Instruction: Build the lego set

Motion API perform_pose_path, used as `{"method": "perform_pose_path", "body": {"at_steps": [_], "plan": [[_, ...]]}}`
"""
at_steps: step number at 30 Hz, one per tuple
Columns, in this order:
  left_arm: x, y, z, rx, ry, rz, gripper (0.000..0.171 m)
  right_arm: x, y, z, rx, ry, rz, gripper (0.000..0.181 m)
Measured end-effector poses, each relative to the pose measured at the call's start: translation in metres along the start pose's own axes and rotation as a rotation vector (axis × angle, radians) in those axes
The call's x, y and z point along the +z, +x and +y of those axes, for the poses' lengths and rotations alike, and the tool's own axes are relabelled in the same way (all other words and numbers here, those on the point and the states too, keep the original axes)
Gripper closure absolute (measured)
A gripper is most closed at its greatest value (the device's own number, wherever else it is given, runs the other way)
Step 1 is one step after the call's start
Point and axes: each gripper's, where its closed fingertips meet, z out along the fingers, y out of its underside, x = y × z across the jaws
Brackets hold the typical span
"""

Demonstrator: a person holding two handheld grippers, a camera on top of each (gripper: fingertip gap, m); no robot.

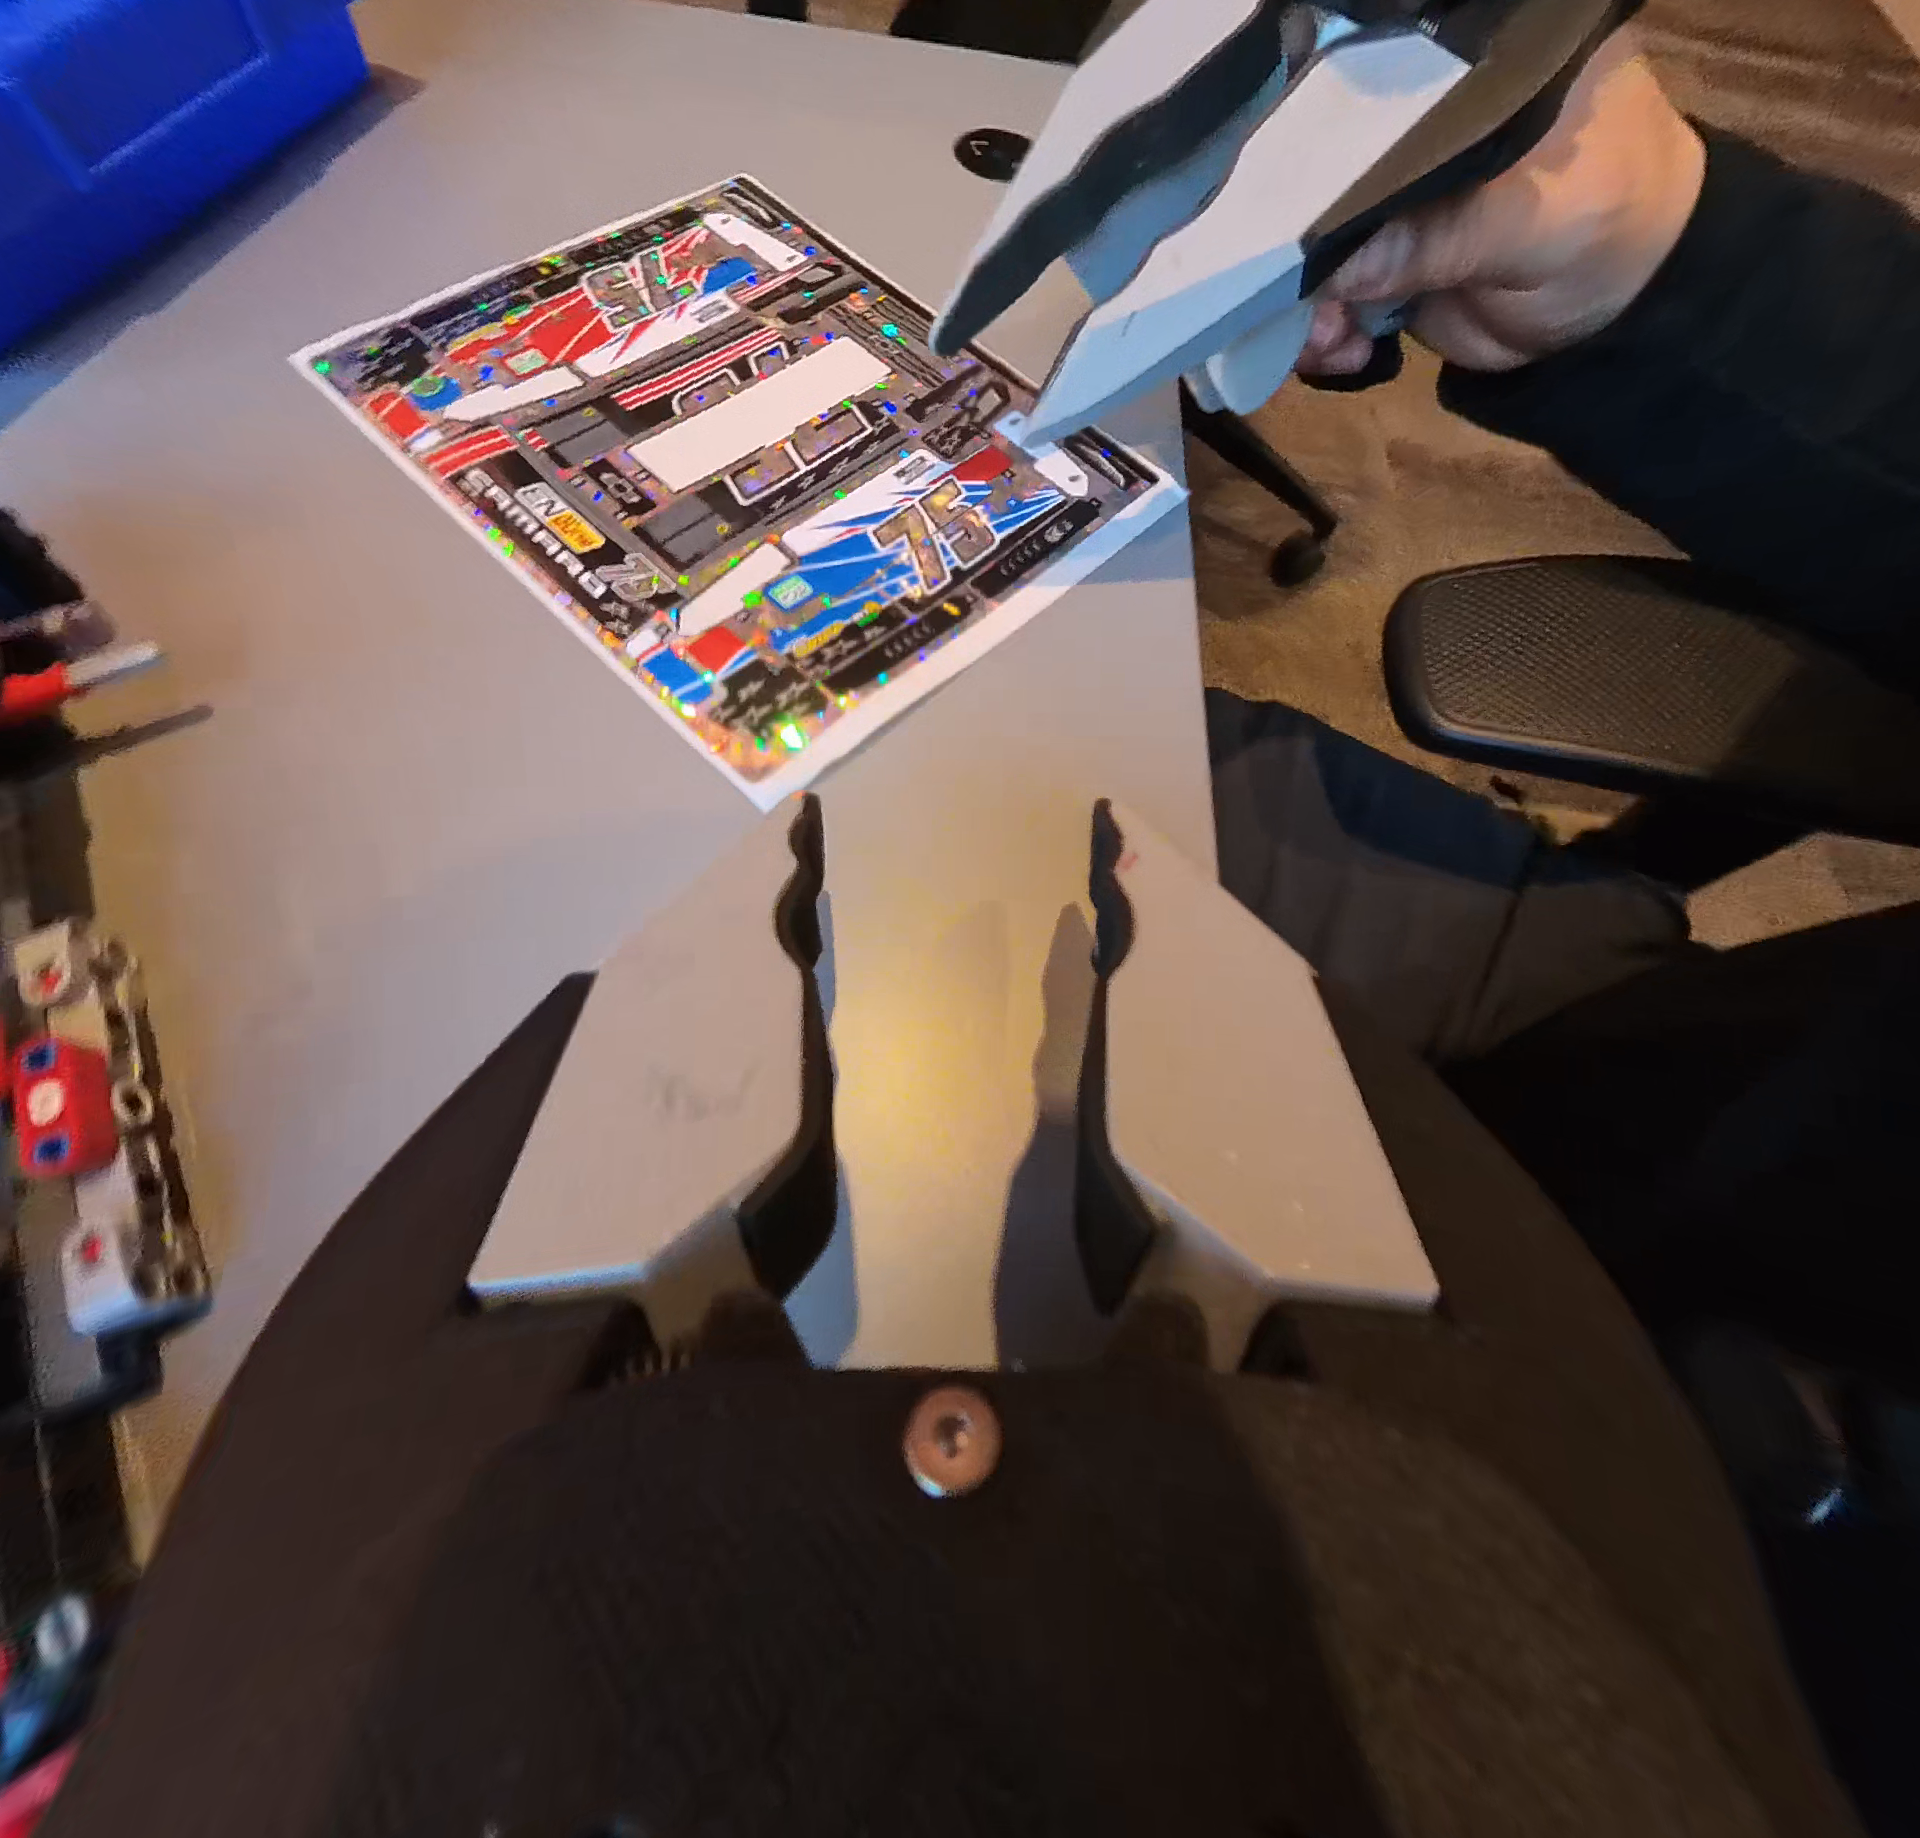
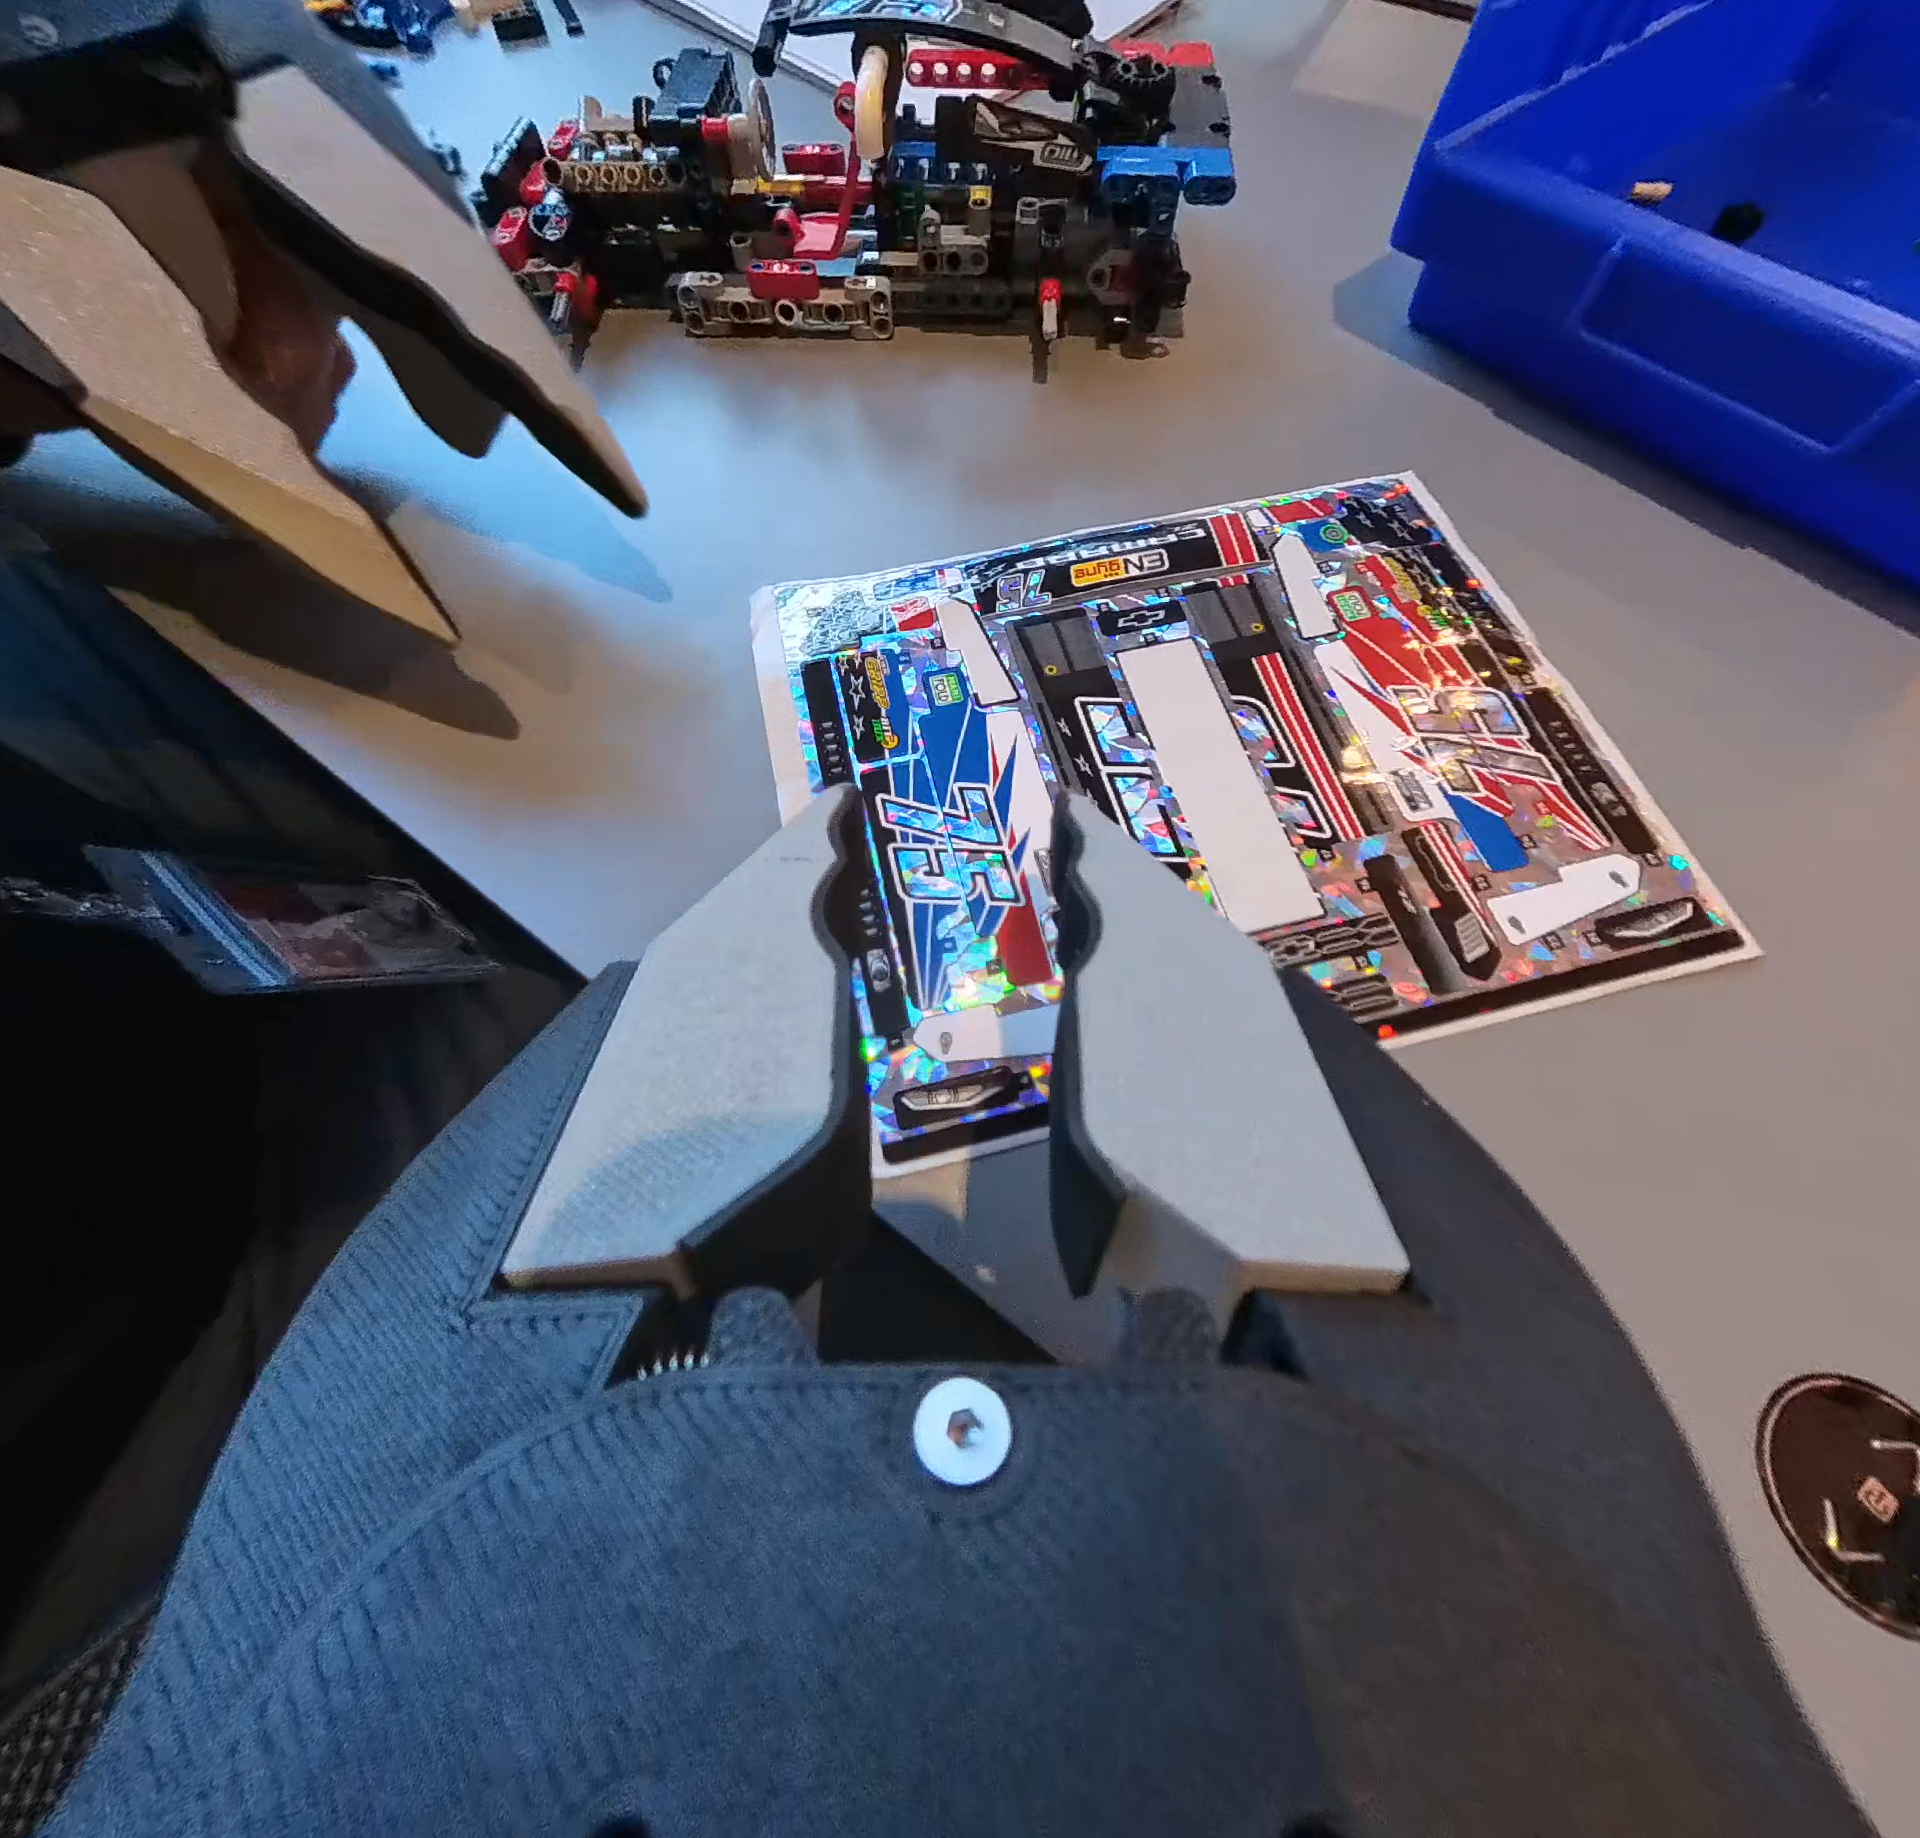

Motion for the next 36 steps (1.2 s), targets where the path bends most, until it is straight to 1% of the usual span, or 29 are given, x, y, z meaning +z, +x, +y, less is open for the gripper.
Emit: {"method": "perform_pose_path", "body": {"at_steps": [3, 5, 8, 10, 13, 15, 18, 24, 25, 27, 29, 32, 35, 36], "plan": [[0.017, -0.008, -0.008, 0.034, -0.043, 0.041, 0.122, 0.004, 0.004, 0.004, -0.008, -0.040, 0.014, 0.150], [0.026, -0.013, -0.013, 0.022, -0.067, 0.065, 0.120, 0.006, 0.009, 0.010, -0.010, -0.072, 0.030, 0.149], [0.033, -0.020, -0.016, 0.001, -0.081, 0.077, 0.120, 0.007, 0.010, 0.014, 0.023, -0.089, 0.007, 0.147], [0.034, -0.020, -0.013, -0.017, -0.094, 0.084, 0.120, 0.008, 0.010, 0.014, 0.037, -0.079, 0.000, 0.147], [0.033, -0.017, -0.003, -0.024, -0.119, 0.083, 0.120, 0.012, 0.009, 0.019, 0.046, -0.105, -0.008, 0.147], [0.028, -0.013, 0.004, -0.016, -0.126, 0.074, 0.121, 0.016, 0.005, 0.026, 0.044, -0.145, -0.025, 0.148], [0.019, -0.008, 0.012, -0.014, -0.128, 0.065, 0.122, 0.020, 0.000, 0.026, 0.013, -0.158, -0.036, 0.150], [-0.004, 0.004, 0.018, 0.015, -0.074, 0.048, 0.125, 0.024, -0.003, 0.024, 0.009, -0.173, -0.058, 0.152], [-0.009, 0.005, 0.020, 0.028, -0.064, 0.037, 0.125, 0.024, -0.001, 0.023, -0.003, -0.181, -0.049, 0.155], [-0.020, 0.006, 0.023, 0.047, -0.044, 0.015, 0.127, 0.022, 0.006, 0.012, -0.039, -0.153, -0.012, 0.159], [-0.032, 0.007, 0.029, 0.063, -0.025, -0.008, 0.127, 0.019, 0.014, -0.005, -0.036, -0.096, 0.014, 0.159], [-0.052, 0.008, 0.032, 0.083, 0.028, -0.040, 0.128, 0.019, 0.028, -0.027, 0.018, -0.006, 0.041, 0.159], [-0.067, 0.009, 0.033, 0.092, 0.083, -0.055, 0.131, 0.025, 0.039, -0.038, 0.078, 0.035, 0.045, 0.159], [-0.071, 0.009, 0.033, 0.093, 0.092, -0.062, 0.132, 0.027, 0.043, -0.041, 0.086, 0.046, 0.065, 0.162]]}}
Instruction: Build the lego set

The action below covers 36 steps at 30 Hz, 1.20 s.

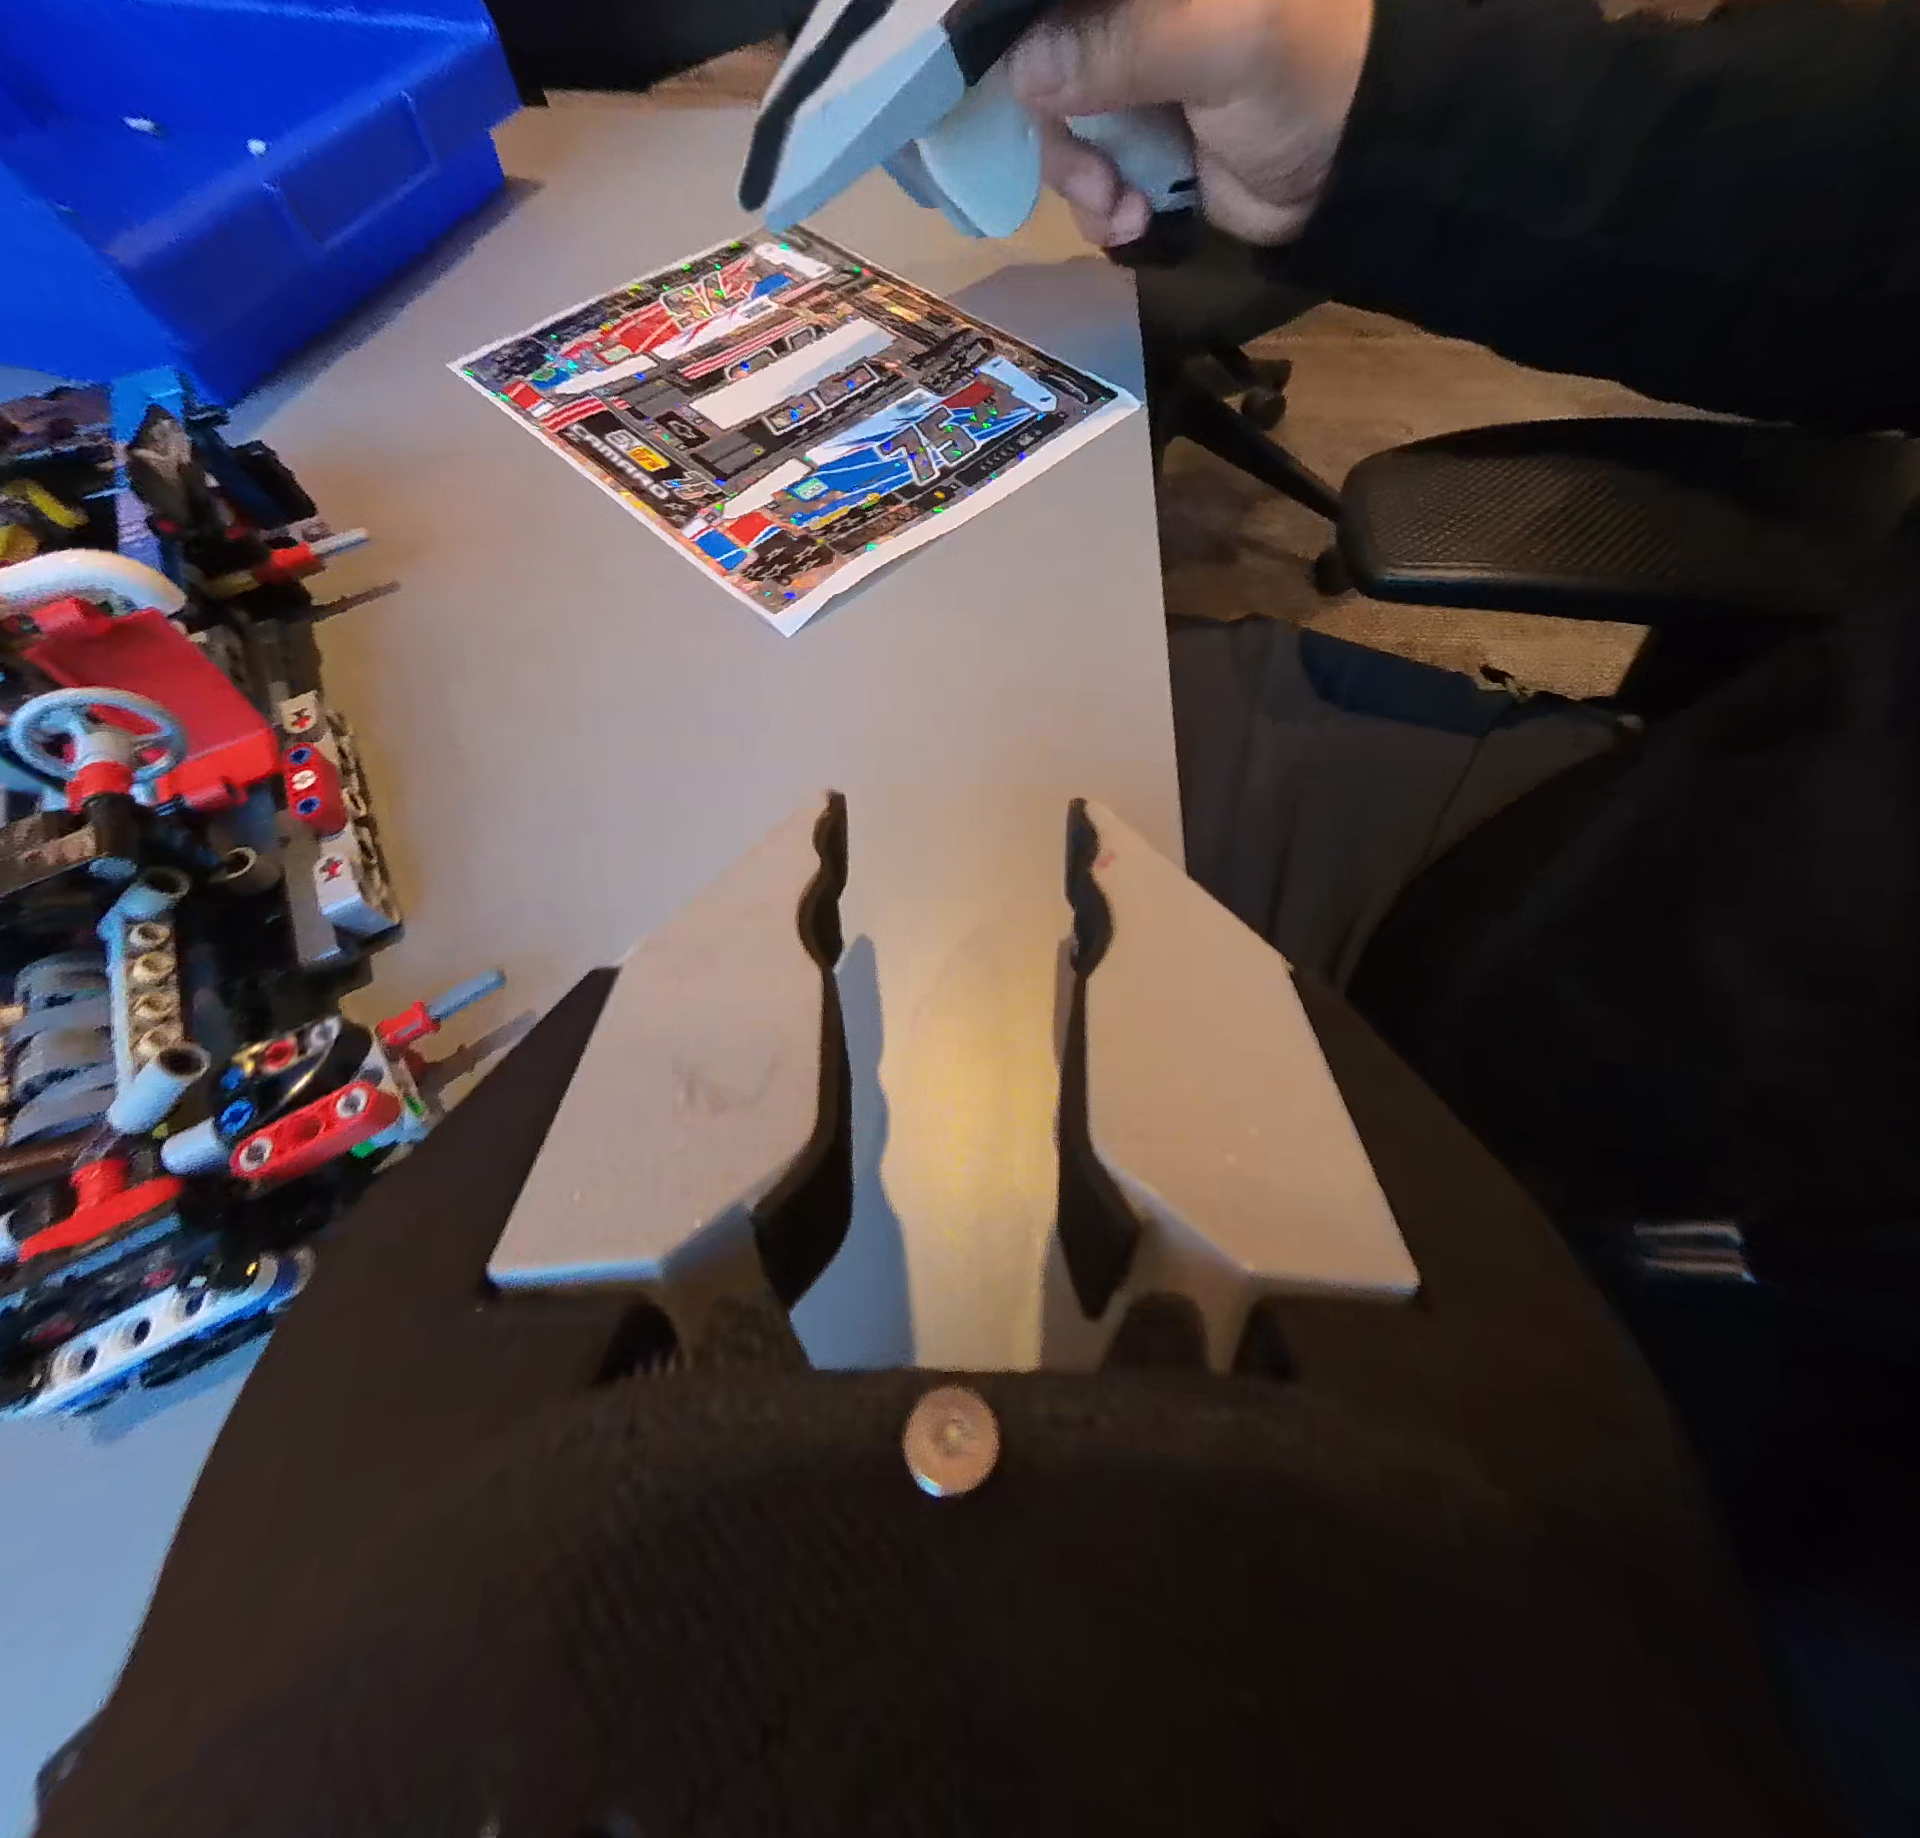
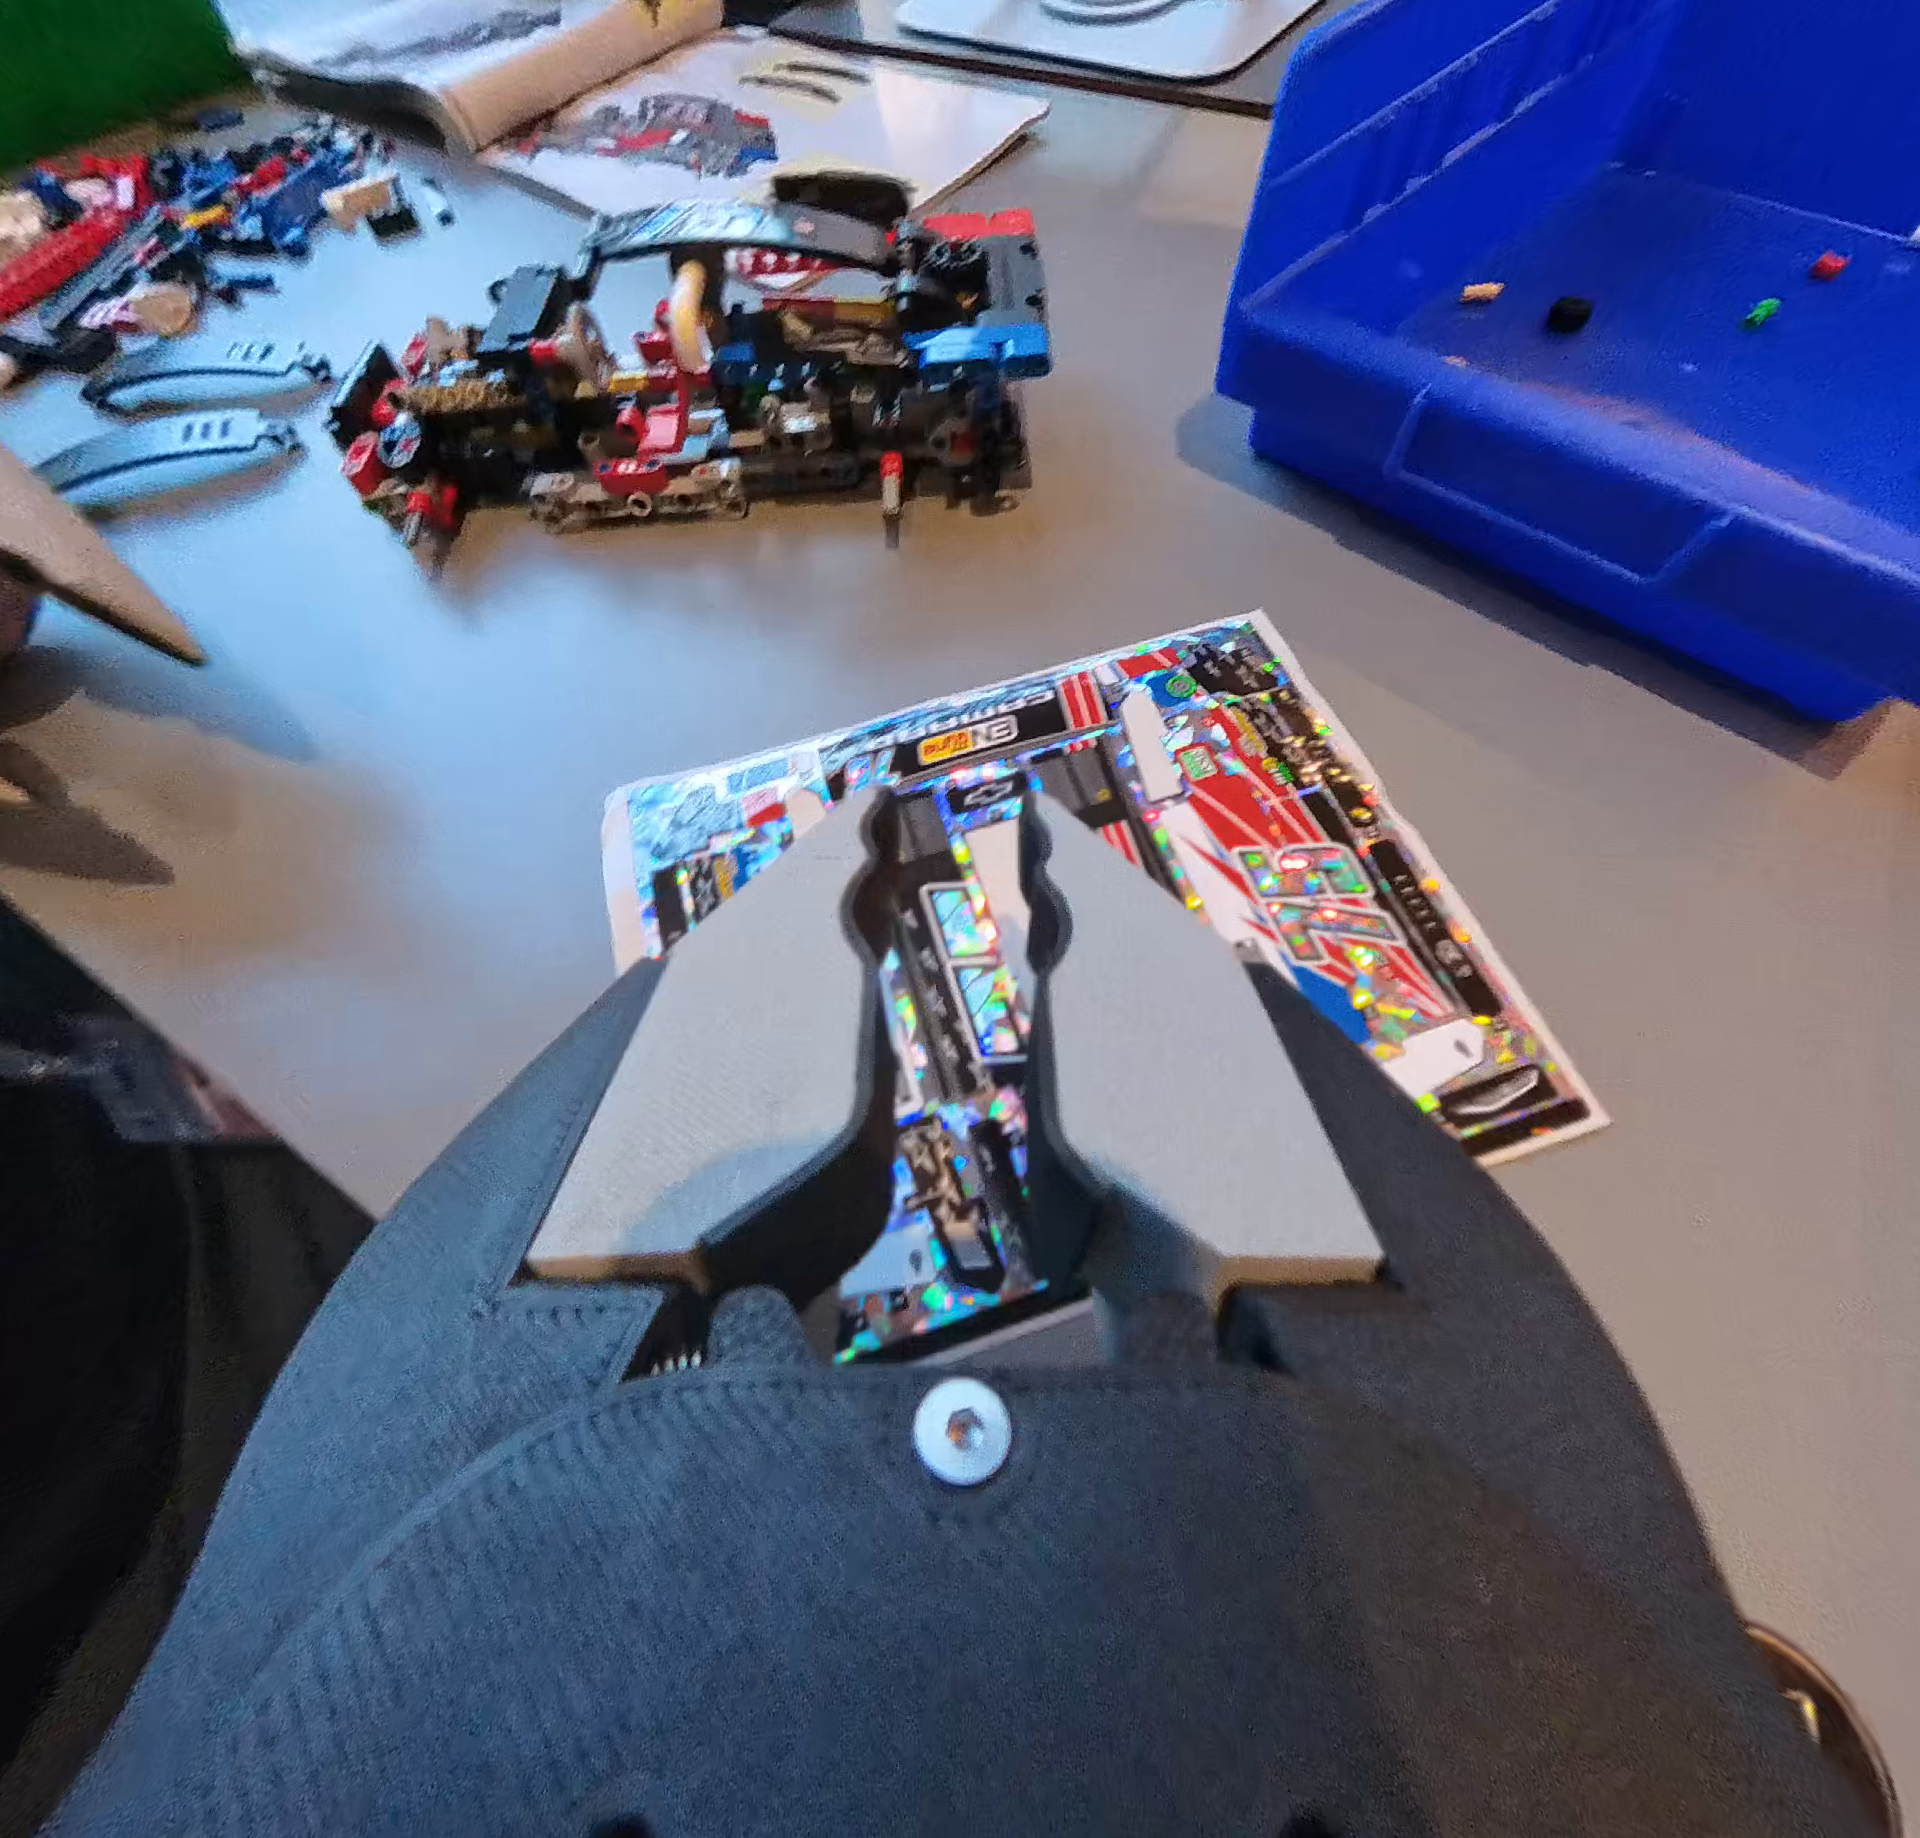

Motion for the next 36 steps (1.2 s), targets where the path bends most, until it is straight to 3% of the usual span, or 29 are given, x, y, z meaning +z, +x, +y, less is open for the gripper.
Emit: {"method": "perform_pose_path", "body": {"at_steps": [2, 7, 13, 22, 27, 31, 36], "plan": [[-0.007, 0.000, 0.001, -0.004, 0.019, -0.001, 0.132, 0.003, 0.010, -0.008, 0.001, 0.030, 0.061, 0.172], [-0.028, 0.000, -0.001, 0.006, 0.100, 0.005, 0.133, 0.013, 0.025, -0.021, 0.038, 0.073, 0.105, 0.174], [-0.039, -0.004, -0.002, -0.015, 0.142, 0.044, 0.134, 0.039, 0.031, -0.026, 0.091, 0.078, 0.082, 0.174], [-0.048, -0.013, -0.009, -0.071, 0.214, 0.068, 0.135, 0.064, 0.029, -0.023, 0.018, 0.027, 0.062, 0.173], [-0.047, -0.014, -0.008, -0.089, 0.202, 0.086, 0.135, 0.055, 0.035, -0.024, 0.024, 0.019, 0.063, 0.170], [-0.045, -0.015, -0.007, -0.090, 0.190, 0.077, 0.135, 0.026, 0.044, -0.020, 0.018, 0.011, 0.089, 0.166], [-0.032, -0.016, -0.002, -0.085, 0.122, 0.065, 0.135, -0.001, 0.044, 0.028, 0.055, -0.170, 0.028, 0.159]]}}
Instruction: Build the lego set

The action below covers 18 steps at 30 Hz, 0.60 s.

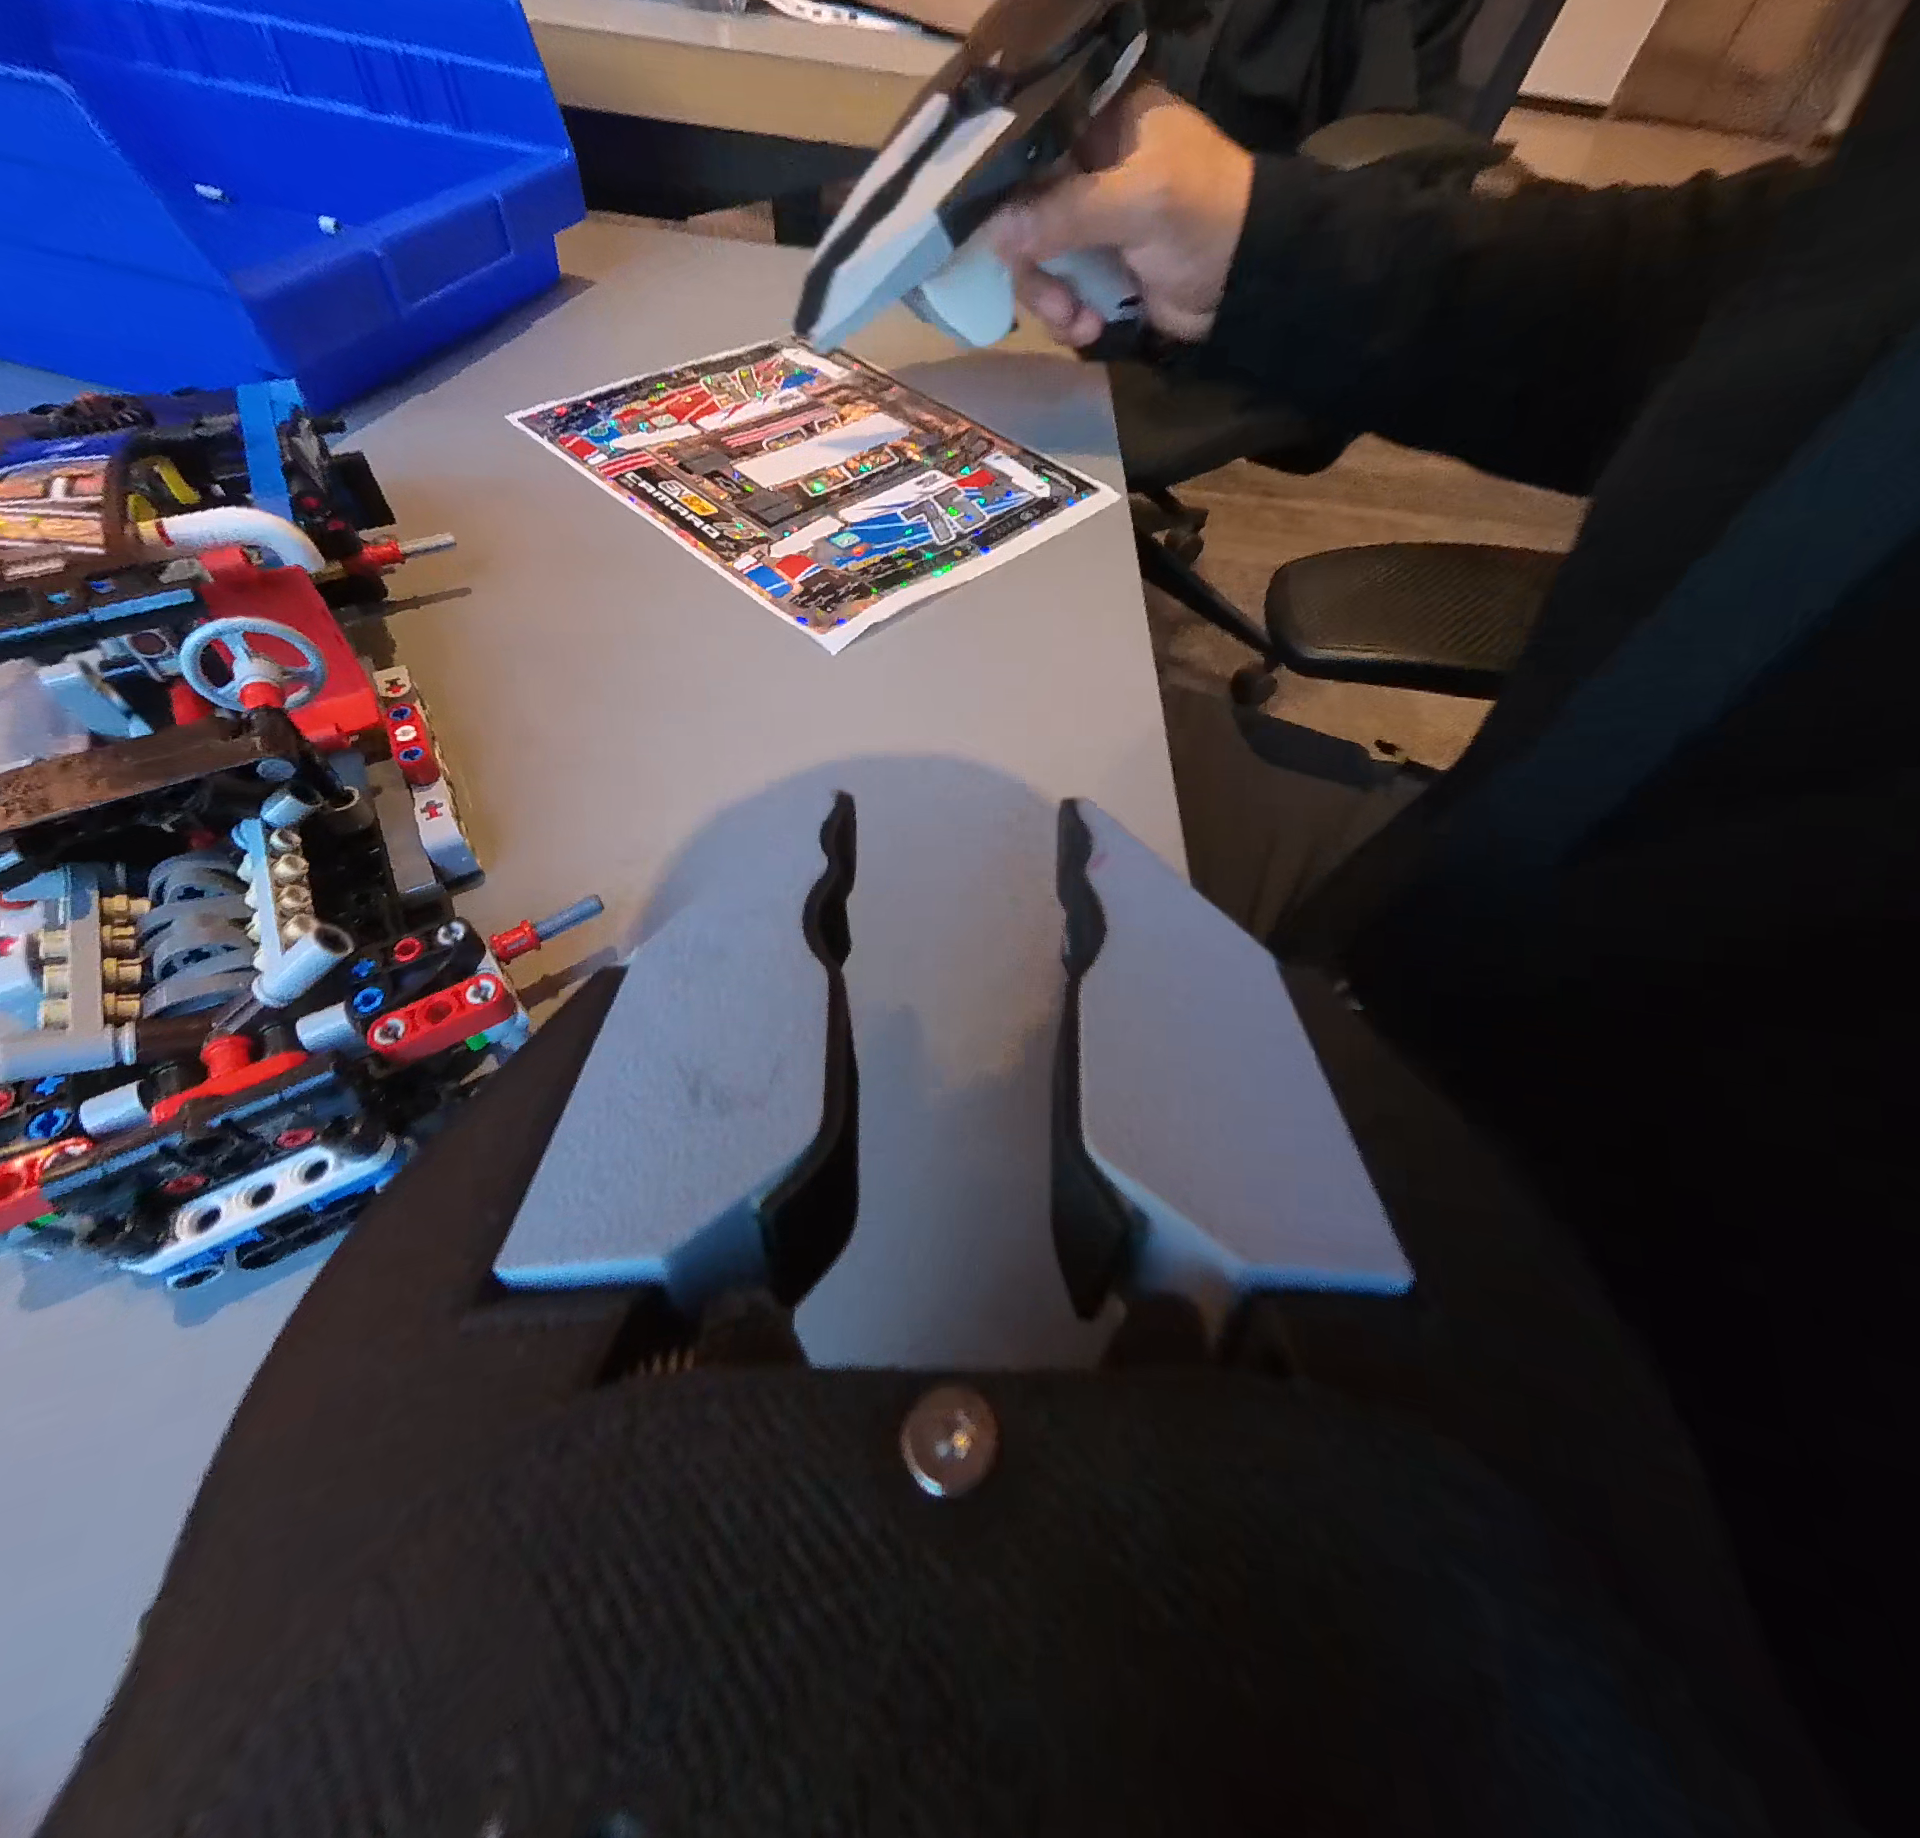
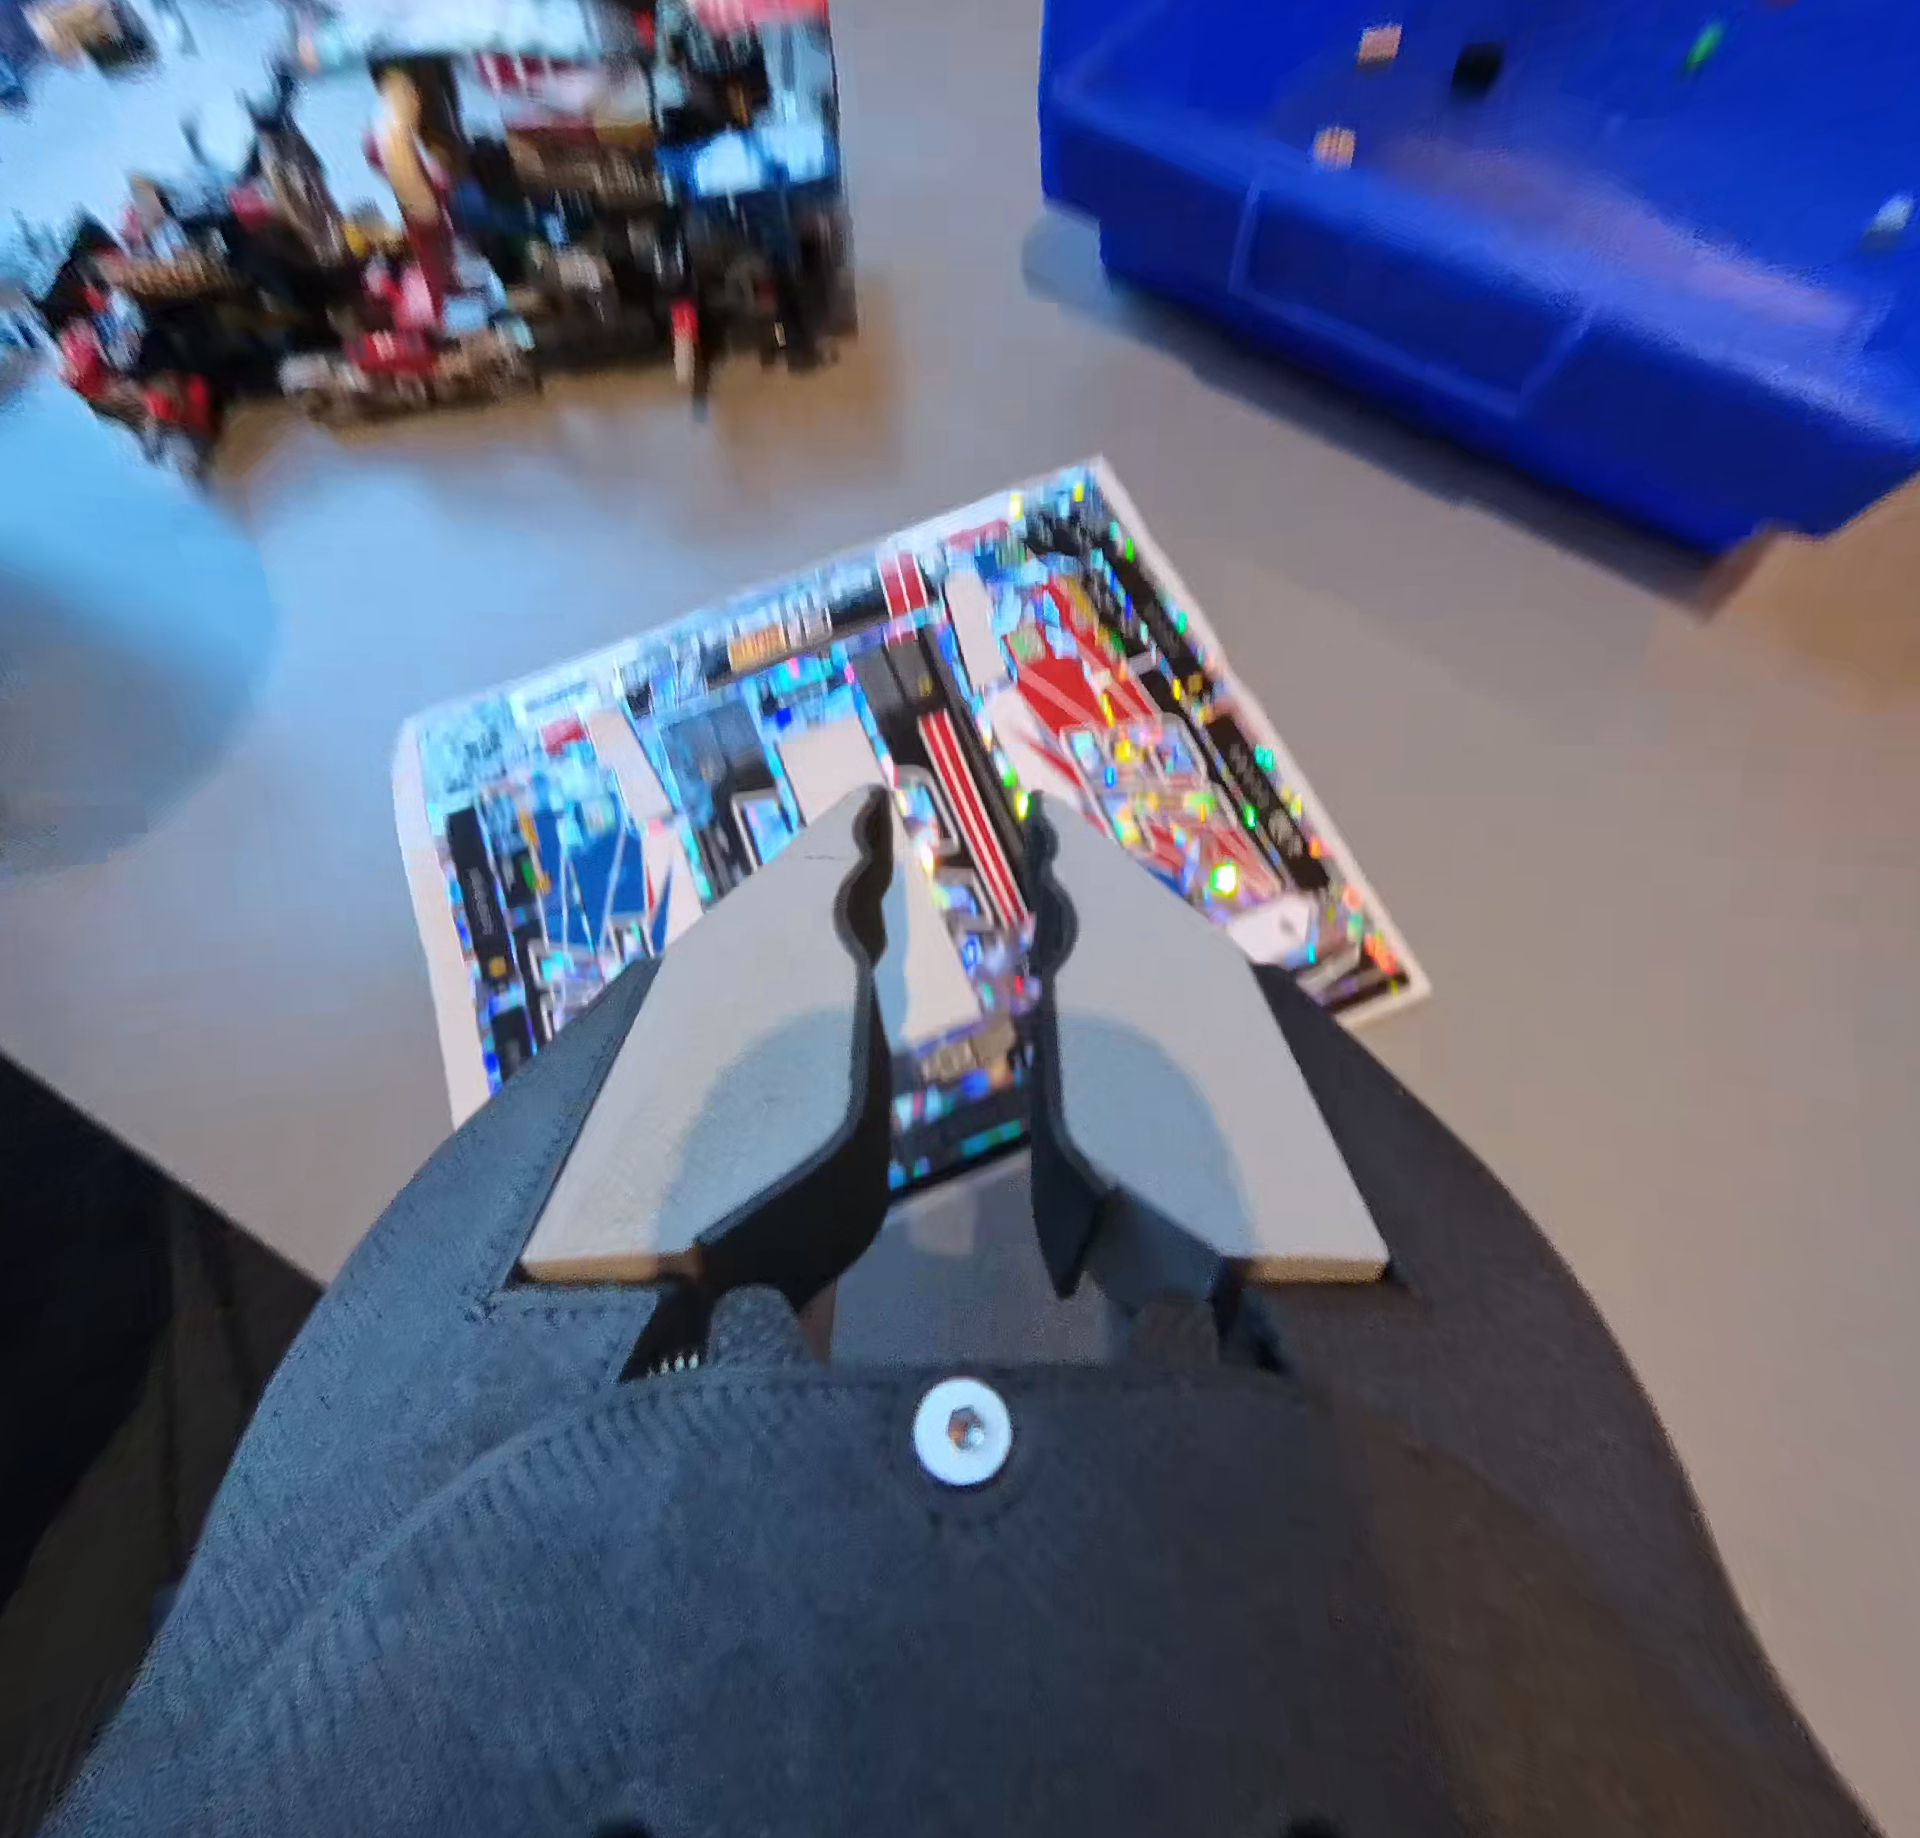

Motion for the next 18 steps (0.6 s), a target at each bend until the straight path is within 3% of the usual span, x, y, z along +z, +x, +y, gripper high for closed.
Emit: {"method": "perform_pose_path", "body": {"at_steps": [5, 9, 10, 11, 12, 14, 18], "plan": [[0.020, -0.001, 0.004, 0.025, -0.073, -0.040, 0.135, -0.019, 0.000, 0.019, -0.066, -0.048, 0.006, 0.159], [0.032, 0.000, 0.002, 0.004, -0.091, -0.049, 0.135, -0.033, 0.003, 0.022, -0.073, -0.001, 0.025, 0.159], [0.035, 0.003, 0.003, -0.002, -0.098, -0.033, 0.141, -0.035, 0.001, 0.022, -0.057, 0.024, 0.016, 0.159], [0.036, 0.010, 0.003, 0.002, -0.102, 0.016, 0.163, -0.036, -0.001, 0.021, -0.039, 0.051, 0.004, 0.159], [0.037, 0.015, 0.001, 0.006, -0.094, 0.057, 0.171, -0.037, -0.004, 0.021, -0.022, 0.079, -0.013, 0.159], [0.039, 0.009, -0.002, -0.007, -0.078, 0.029, 0.171, -0.037, -0.007, 0.022, -0.004, 0.121, -0.029, 0.160], [0.047, -0.002, 0.002, -0.029, -0.120, -0.026, 0.142, -0.034, -0.008, 0.029, 0.007, 0.143, -0.041, 0.159]]}}
